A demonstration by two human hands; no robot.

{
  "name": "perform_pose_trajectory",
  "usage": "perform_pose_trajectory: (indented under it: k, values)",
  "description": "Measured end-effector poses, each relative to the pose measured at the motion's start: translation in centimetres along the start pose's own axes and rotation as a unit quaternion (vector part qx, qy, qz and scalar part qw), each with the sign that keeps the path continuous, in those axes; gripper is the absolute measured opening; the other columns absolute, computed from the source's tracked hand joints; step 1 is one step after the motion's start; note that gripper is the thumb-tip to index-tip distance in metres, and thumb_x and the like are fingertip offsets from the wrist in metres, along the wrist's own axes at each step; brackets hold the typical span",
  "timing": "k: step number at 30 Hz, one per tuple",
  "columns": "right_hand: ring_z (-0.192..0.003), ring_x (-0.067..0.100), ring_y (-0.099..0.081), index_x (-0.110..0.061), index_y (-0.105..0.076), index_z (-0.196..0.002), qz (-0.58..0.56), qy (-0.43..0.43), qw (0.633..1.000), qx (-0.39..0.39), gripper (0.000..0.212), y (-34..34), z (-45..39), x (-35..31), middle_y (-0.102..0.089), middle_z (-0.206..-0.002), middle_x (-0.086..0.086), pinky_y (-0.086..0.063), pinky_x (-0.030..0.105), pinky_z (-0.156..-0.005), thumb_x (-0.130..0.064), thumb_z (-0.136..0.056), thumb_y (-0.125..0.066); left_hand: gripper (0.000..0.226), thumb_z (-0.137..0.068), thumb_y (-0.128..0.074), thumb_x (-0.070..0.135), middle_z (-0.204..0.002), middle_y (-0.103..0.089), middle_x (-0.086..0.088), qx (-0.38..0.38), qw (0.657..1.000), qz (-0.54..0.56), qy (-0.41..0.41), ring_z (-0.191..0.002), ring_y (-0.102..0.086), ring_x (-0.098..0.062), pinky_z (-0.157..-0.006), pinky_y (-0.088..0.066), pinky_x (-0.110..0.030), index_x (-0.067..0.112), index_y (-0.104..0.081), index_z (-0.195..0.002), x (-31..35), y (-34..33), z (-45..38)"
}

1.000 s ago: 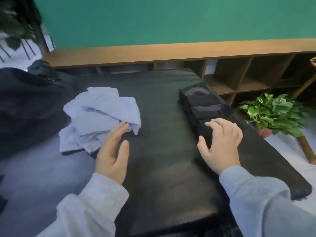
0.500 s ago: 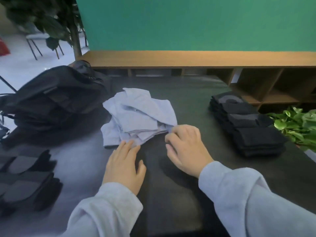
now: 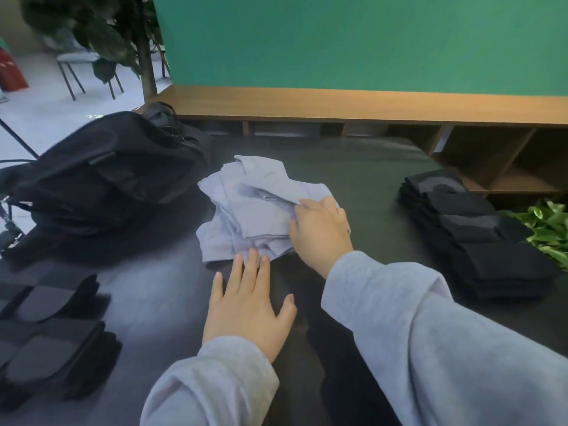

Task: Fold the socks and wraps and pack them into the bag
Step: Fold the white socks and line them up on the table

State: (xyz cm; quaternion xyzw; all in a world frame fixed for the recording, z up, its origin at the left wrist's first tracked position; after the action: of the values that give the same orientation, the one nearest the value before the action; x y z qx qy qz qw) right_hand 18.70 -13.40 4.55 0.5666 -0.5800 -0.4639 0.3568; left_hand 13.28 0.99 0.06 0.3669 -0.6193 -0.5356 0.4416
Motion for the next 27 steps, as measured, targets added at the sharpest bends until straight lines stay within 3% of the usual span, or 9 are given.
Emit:
perform_pose_trajectory:
  k: [2,5,8,11,13,16,19,23,27]
  values:
    - [-0.091,0.025,-0.038,-0.016,-0.049,-0.078,-0.055,0.002,0.998,0.041,0.015,0.4,0.3,0.4,-0.058,-0.1,0.002,-0.03,0.032,-0.073,-0.009,-0.089,-0.043,0.073,-0.091,-0.015,0.058,-0.151,0.025,0.005,-0.005,1.0,-0.005,0.0,-0.14,0.023,-0.012,-0.116,0.006,-0.042,0.022,0.014,-0.147,0.1,0.0,-0.4]
    - [-0.077,0.022,-0.038,-0.022,-0.041,-0.06,-0.096,-0.039,0.994,0.043,0.03,0.9,1.3,1.5,-0.054,-0.079,0.002,-0.03,0.028,-0.059,-0.005,-0.085,-0.046,0.073,-0.09,-0.014,0.059,-0.153,0.024,0.005,-0.009,1.0,-0.003,-0.002,-0.14,0.022,-0.012,-0.116,0.006,-0.042,0.023,0.013,-0.148,0.2,0.1,-0.6]
    - [-0.081,0.025,-0.055,-0.028,-0.067,-0.089,-0.144,-0.112,0.983,0.012,0.027,1.9,2.9,2.4,-0.06,-0.084,-0.001,-0.039,0.028,-0.062,-0.011,-0.089,-0.047,0.073,-0.09,-0.016,0.06,-0.154,0.022,0.006,-0.011,1.0,0.016,-0.002,-0.14,0.021,-0.012,-0.116,0.006,-0.04,0.024,0.011,-0.148,0.2,0.1,-0.5]
    - [-0.077,0.028,-0.055,-0.022,-0.052,-0.099,-0.175,-0.131,0.975,0.042,0.012,2.5,5.1,2.9,-0.058,-0.082,0.0,-0.04,0.032,-0.062,-0.013,-0.092,-0.048,0.07,-0.09,-0.027,0.058,-0.157,0.01,0.007,0.023,0.997,0.073,0.0,-0.143,0.011,-0.009,-0.117,0.0,-0.035,0.027,-0.005,-0.148,0.0,0.3,-0.4]
    - [-0.078,0.023,-0.055,-0.021,-0.047,-0.104,-0.219,-0.14,0.964,0.052,0.019,2.5,6.8,3.1,-0.057,-0.088,-0.002,-0.044,0.032,-0.067,-0.008,-0.09,-0.047,0.065,-0.088,-0.041,0.053,-0.156,-0.007,0.006,0.07,0.988,0.136,0.005,-0.143,-0.006,-0.01,-0.114,-0.011,-0.03,0.023,-0.023,-0.143,-0.1,0.4,-0.2]
    - [-0.088,0.011,-0.054,-0.021,-0.055,-0.111,-0.289,-0.154,0.943,0.055,0.032,2.2,9.4,3.7,-0.055,-0.102,-0.011,-0.041,0.021,-0.077,-0.001,-0.088,-0.047,0.068,-0.083,-0.061,0.04,-0.151,-0.022,0.002,0.131,0.97,0.204,-0.002,-0.134,-0.033,-0.017,-0.105,-0.028,-0.033,0.017,-0.031,-0.14,0.0,0.5,0.3]
    - [-0.084,0.003,-0.05,-0.019,-0.062,-0.101,-0.288,-0.145,0.946,0.042,0.024,1.7,12.1,3.8,-0.052,-0.098,-0.016,-0.035,0.008,-0.074,-0.003,-0.085,-0.052,0.071,-0.077,-0.07,0.027,-0.148,-0.025,-0.002,0.142,0.968,0.203,-0.032,-0.118,-0.048,-0.028,-0.093,-0.04,-0.041,0.023,-0.035,-0.139,-0.2,0.6,0.5]
    - [-0.083,0.005,-0.051,-0.02,-0.061,-0.098,-0.266,-0.114,0.957,0.016,0.016,1.5,14.8,3.0,-0.051,-0.1,-0.015,-0.037,0.013,-0.073,-0.011,-0.086,-0.056,0.052,-0.083,-0.058,0.017,-0.148,-0.021,0.003,0.099,0.972,0.211,-0.018,-0.123,-0.04,-0.027,-0.1,-0.035,-0.035,0.035,-0.046,-0.131,-0.4,1.0,0.6]
    - [-0.087,0.013,-0.054,-0.018,-0.057,-0.101,-0.261,-0.12,0.958,0.0,0.016,1.8,15.6,2.6,-0.049,-0.105,-0.013,-0.04,0.02,-0.073,-0.01,-0.089,-0.05,0.035,-0.08,-0.065,0.012,-0.142,-0.035,-0.001,0.1,0.971,0.209,-0.054,-0.125,-0.038,-0.025,-0.101,-0.038,-0.036,0.03,-0.063,-0.109,-0.6,0.7,1.1]
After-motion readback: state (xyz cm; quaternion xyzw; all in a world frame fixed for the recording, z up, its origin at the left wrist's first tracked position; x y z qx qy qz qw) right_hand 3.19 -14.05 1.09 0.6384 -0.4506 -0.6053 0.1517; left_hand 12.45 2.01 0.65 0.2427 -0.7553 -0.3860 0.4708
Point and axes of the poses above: each hand's wrist, its own z-axis away from the middle knuckle, its own y-axis out of the back of the hand, x = y × z, the point moved 1 cm from there along -z, towards the middle knuckle
